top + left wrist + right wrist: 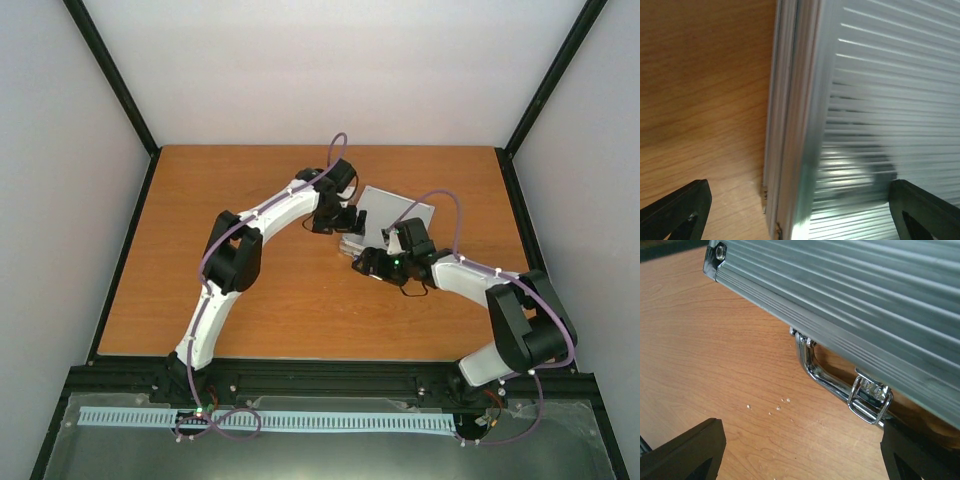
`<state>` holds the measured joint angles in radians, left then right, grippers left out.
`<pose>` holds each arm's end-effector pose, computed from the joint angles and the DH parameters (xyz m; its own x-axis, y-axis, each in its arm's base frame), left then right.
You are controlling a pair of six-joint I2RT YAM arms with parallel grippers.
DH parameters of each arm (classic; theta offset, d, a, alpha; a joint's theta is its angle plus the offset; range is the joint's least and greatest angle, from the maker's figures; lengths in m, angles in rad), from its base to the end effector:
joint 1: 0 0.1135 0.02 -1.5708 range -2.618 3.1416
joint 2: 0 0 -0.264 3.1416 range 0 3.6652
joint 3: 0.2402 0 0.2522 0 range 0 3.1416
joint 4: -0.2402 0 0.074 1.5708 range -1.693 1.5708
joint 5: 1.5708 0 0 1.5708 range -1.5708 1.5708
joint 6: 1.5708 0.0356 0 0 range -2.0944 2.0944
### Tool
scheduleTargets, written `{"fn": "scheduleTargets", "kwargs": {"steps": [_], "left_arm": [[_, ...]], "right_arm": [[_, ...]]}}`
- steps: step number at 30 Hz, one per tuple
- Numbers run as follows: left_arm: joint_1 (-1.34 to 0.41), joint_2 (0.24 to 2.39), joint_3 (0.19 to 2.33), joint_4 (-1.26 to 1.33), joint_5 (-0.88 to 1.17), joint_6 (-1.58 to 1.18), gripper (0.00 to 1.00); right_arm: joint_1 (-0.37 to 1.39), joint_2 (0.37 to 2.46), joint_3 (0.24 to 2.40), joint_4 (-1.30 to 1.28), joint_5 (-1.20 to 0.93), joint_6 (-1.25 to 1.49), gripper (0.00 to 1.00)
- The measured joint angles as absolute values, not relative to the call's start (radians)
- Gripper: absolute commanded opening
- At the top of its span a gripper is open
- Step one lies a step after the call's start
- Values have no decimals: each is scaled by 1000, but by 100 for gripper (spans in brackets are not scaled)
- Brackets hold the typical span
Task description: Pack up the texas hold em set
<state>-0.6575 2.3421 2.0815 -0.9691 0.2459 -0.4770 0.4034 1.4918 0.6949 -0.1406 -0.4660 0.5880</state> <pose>0.3845 -0.3078 0.1954 -0.9644 0.1820 -0.1919 0.2414 0.9022 -0.3574 0.2475 0.1230 0.1581 -0.9470 0.1346 -0.2915 -0.0840 0.7723 0.6296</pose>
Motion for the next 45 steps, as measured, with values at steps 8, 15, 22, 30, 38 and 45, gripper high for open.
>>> {"fn": "scheduleTargets", "kwargs": {"steps": [8,15,22,30,38,45], "left_arm": [[-655,2302,1983,-918,244,-468,100],[-655,2254,1893,-869,246,-467,100],[-655,2244,1876,-857,247,-465,100],[-655,2244,1874,-855,246,-459,100],[-655,2242,1869,-850,245,-452,100],[-654,2234,1857,-841,236,-449,100]], "right_arm": [[452,1509,712,-168,-367,592,87],[477,1510,715,-172,-280,609,87],[485,1520,716,-160,-265,632,87],[489,1534,732,-145,-283,653,87],[489,1536,732,-139,-291,665,88],[485,1536,730,-121,-321,692,88]]}}
